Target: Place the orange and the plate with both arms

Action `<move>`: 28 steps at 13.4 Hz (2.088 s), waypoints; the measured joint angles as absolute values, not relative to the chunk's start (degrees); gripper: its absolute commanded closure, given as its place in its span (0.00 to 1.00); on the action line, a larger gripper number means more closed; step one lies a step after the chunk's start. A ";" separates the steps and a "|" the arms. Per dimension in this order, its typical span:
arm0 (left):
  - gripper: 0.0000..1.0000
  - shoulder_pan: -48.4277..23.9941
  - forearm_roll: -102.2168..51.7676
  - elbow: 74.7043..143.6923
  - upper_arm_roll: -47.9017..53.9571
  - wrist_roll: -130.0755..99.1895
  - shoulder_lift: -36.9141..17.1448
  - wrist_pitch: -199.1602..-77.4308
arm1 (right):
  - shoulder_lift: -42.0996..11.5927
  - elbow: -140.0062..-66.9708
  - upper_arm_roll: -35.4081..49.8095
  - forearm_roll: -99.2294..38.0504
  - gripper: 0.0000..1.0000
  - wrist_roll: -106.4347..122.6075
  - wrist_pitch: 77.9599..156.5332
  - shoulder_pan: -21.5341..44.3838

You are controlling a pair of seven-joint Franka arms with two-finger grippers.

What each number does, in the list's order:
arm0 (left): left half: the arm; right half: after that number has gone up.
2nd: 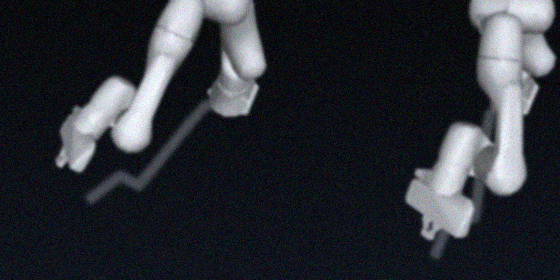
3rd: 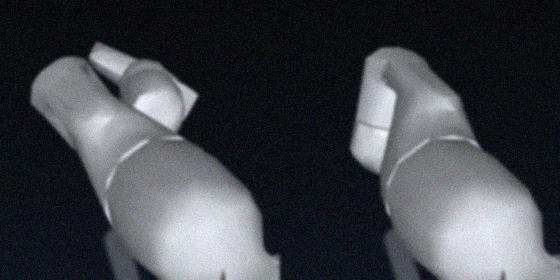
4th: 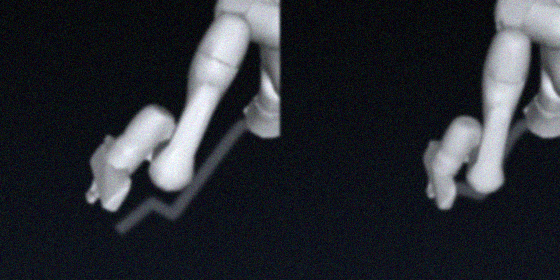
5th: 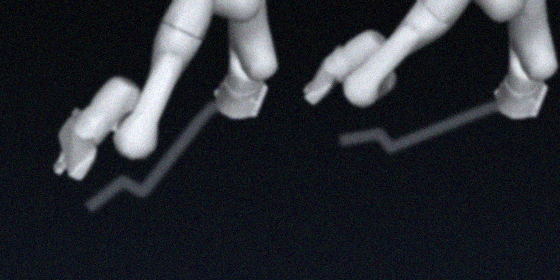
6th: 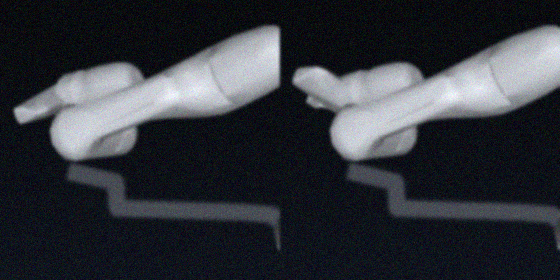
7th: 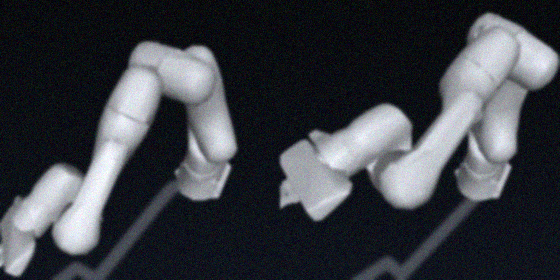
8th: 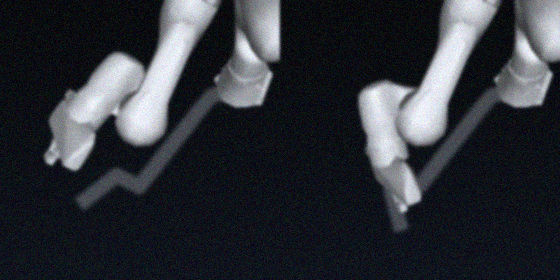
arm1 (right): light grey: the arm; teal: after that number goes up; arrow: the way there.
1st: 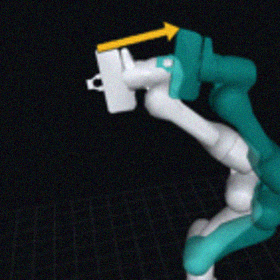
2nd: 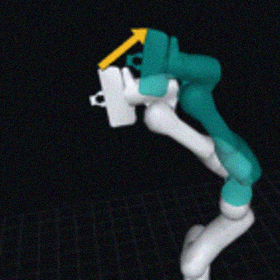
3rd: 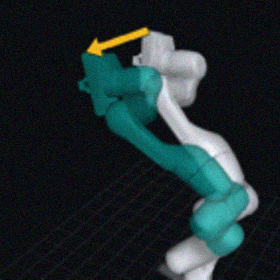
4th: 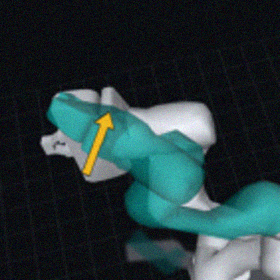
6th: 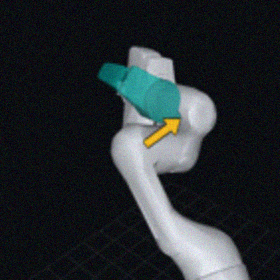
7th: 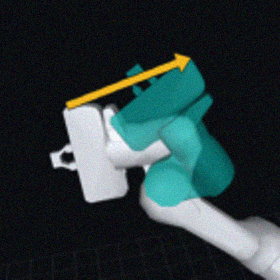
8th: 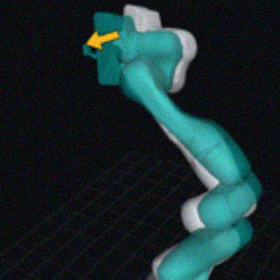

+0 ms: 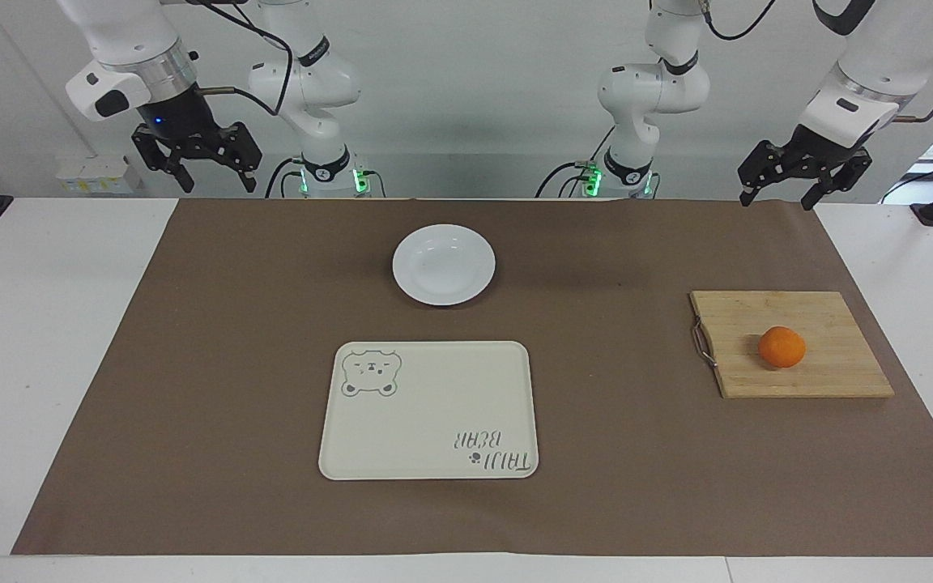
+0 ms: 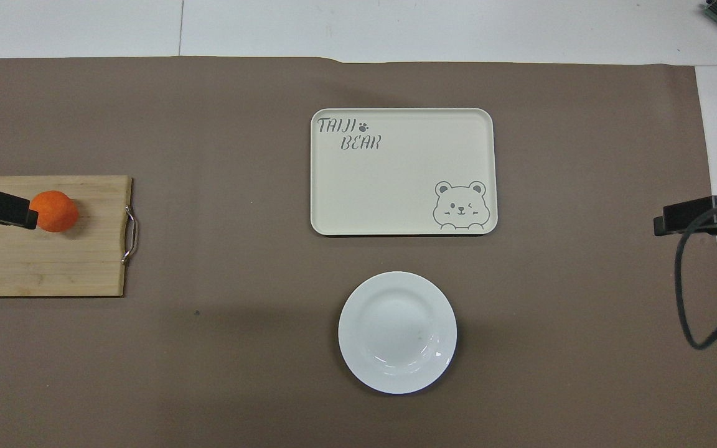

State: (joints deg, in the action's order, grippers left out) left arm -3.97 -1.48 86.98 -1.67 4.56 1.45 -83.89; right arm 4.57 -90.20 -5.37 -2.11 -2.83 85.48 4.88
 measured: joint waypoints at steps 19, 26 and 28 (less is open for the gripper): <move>0.00 -3.94 -1.49 86.99 -2.04 4.70 1.45 -86.23 | 4.57 -90.24 -5.37 -2.11 0.00 -2.83 85.48 4.88; 0.00 -3.25 -1.49 87.03 -2.14 4.99 1.45 -87.71 | 4.57 -90.46 -5.34 -2.11 0.00 -2.83 85.48 4.89; 0.00 -2.26 -1.48 87.33 -2.21 7.08 1.38 -88.32 | 4.57 -90.51 -5.34 -2.11 0.00 -2.83 85.48 4.89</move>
State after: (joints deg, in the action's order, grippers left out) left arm -2.26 -1.48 87.33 -2.21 7.08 1.38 -88.32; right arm 4.57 -90.51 -5.34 -2.11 -2.83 85.48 4.89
